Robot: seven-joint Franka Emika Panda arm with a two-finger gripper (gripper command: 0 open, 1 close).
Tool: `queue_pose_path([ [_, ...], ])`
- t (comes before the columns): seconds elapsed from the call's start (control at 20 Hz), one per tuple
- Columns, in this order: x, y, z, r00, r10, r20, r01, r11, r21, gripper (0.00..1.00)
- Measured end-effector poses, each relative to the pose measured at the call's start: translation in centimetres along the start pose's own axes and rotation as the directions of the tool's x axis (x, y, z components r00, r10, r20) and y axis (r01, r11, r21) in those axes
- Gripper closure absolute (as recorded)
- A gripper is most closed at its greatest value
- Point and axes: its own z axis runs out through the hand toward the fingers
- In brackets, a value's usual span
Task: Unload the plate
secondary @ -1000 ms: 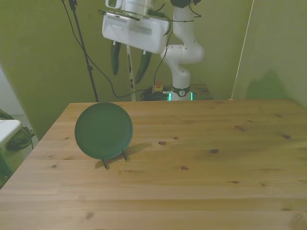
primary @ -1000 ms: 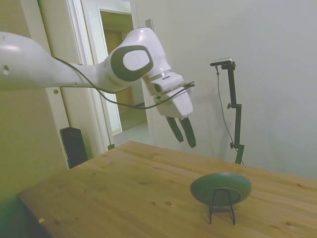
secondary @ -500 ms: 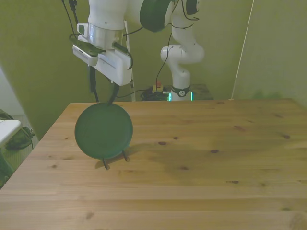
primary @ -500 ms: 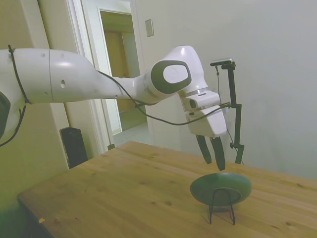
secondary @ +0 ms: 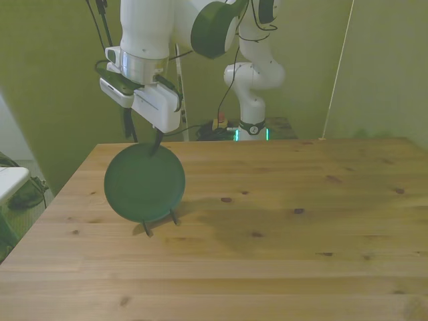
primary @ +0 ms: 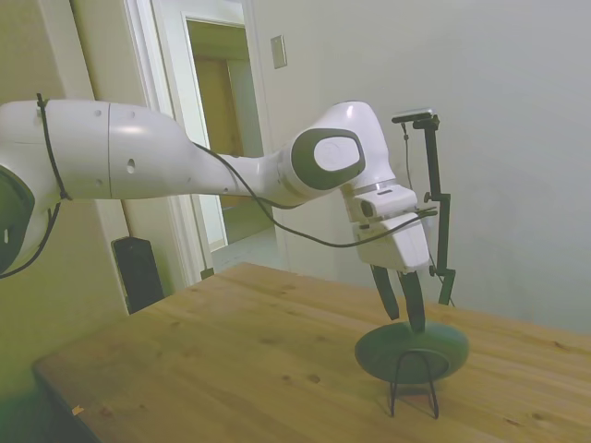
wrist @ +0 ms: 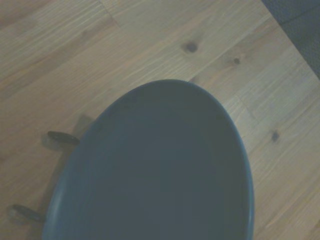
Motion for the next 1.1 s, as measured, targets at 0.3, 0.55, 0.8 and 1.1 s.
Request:
queue_pose_path([
  [0.3, -0.3, 0.0, 1.0, 1.000, -0.010, -0.008, 0.010, 1.000, 0.000, 1.00],
  [0.55, -0.4, 0.1, 1.6, 1.000, -0.016, -0.015, 0.015, 1.000, -0.004, 1.00],
  [0.8, -0.4, 0.1, 1.6, 1.000, -0.019, -0.019, 0.019, 1.000, -0.004, 1.00],
  [1.1, -0.2, 0.2, 1.7, 1.000, -0.015, -0.020, 0.014, 1.000, -0.006, 1.00],
])
